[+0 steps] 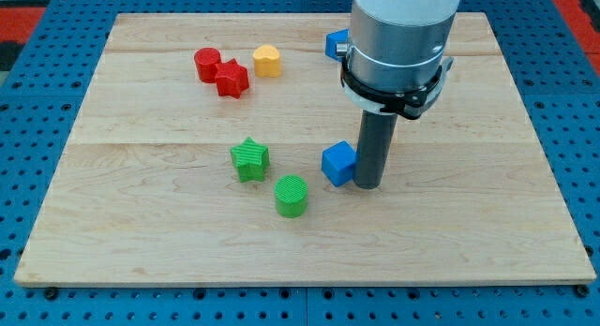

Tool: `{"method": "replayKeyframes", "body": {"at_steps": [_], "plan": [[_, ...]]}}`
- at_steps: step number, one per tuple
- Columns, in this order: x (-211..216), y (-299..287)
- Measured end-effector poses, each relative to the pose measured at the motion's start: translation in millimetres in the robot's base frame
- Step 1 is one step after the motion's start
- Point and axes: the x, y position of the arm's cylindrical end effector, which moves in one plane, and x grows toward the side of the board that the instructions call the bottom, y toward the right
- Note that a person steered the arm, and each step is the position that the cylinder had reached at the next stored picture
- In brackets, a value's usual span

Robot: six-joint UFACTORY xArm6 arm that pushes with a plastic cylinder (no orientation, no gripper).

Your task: Touch the bottom of yellow heart

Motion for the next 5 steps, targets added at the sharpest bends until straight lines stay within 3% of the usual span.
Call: {"method": "replayKeyframes", "body": {"at_steps": [2, 3, 4, 5], "plan": [[-12, 127], [-74, 161], [-149, 133], [-163, 122]]}}
